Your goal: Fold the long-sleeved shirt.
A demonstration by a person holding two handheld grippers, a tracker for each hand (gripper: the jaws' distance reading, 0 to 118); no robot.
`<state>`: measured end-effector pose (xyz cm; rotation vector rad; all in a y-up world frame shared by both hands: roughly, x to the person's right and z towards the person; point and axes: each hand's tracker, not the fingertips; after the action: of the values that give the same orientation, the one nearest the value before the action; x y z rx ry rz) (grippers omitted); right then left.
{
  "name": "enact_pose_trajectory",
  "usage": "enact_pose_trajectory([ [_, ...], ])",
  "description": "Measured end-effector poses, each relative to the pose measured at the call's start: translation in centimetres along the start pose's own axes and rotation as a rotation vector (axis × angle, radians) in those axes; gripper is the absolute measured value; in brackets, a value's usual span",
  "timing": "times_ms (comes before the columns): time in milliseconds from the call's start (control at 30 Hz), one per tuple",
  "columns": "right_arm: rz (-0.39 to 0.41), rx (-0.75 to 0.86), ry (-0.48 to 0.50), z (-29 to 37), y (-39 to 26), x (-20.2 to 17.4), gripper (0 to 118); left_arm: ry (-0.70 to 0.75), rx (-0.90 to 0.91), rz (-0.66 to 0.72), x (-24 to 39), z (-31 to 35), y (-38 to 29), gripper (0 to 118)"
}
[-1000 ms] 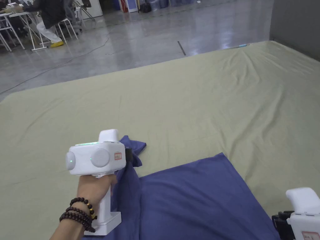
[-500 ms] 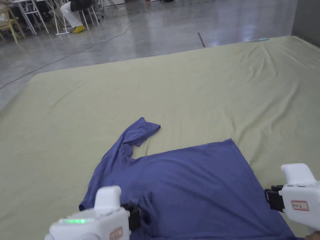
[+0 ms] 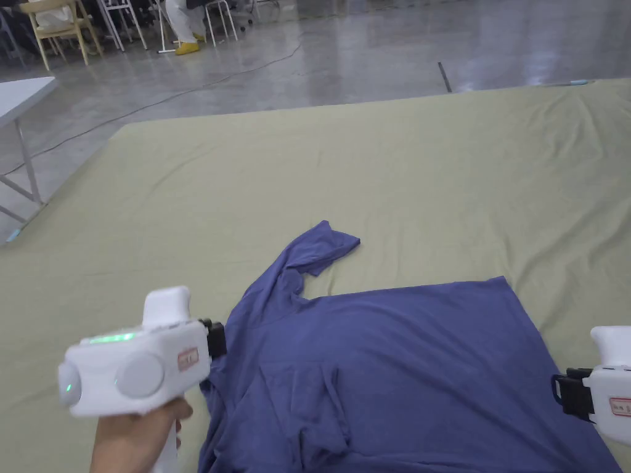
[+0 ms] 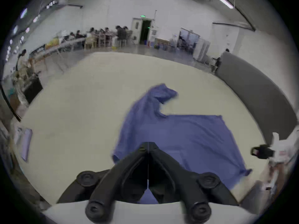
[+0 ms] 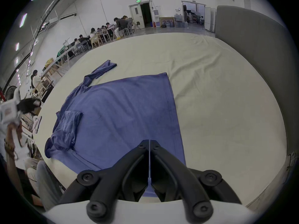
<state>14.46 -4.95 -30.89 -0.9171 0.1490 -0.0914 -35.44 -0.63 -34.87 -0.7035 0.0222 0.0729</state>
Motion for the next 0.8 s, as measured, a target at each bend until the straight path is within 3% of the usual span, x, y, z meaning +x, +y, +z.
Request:
enact_pose_trajectory([
  [167,-0.003,-0.013,-0.011,-0.5,0.3,-0.5,4,0.029,-0.104,0.051,-2.4,-7.1,2.4,0],
  [200,-0.005,-0.015,-0.012,-0.5,0.3,-0.6,4,0.049,-0.116,0.054,-2.6,-8.2,2.6,12],
  [233,-0.004,-0.017,-0.014,-0.5,0.3,-0.6,4,0.064,-0.101,0.031,-1.9,-8.1,2.7,59],
  [267,-0.003,-0.018,-0.016,-0.5,0.3,-0.6,4,0.063,-0.149,0.027,-1.8,-9.0,2.6,94],
  [300,-0.004,-0.019,-0.02,-0.5,0.3,-0.6,4,0.068,-0.195,0.031,-1.5,-9.8,2.2,101],
  [500,-0.009,-0.039,-0.034,-0.8,0.4,-0.3,4,0.068,-0.296,0.062,-2.0,-15.7,1.7,99],
  [600,0.001,-0.053,-0.048,-1.1,0.5,0.0,4,0.028,-0.323,0.007,-1.9,-18.3,0.9,94],
  [667,0.007,-0.057,-0.058,-1.2,0.6,0.1,4,0.091,-0.344,-0.073,0.2,-18.0,-0.3,77],
  [700,0.008,-0.06,-0.061,-1.5,0.8,0.5,4,0.135,-0.309,-0.13,0.8,-17.6,-0.3,54],
  [733,0.008,-0.061,-0.061,-1.8,1.0,0.8,4,0.109,-0.297,-0.119,1.1,-17.0,0.1,8],
  [800,0.012,-0.066,-0.062,-2.3,2.1,0.9,4,0.127,-0.269,-0.122,2.1,-14.5,0.7,4],
])
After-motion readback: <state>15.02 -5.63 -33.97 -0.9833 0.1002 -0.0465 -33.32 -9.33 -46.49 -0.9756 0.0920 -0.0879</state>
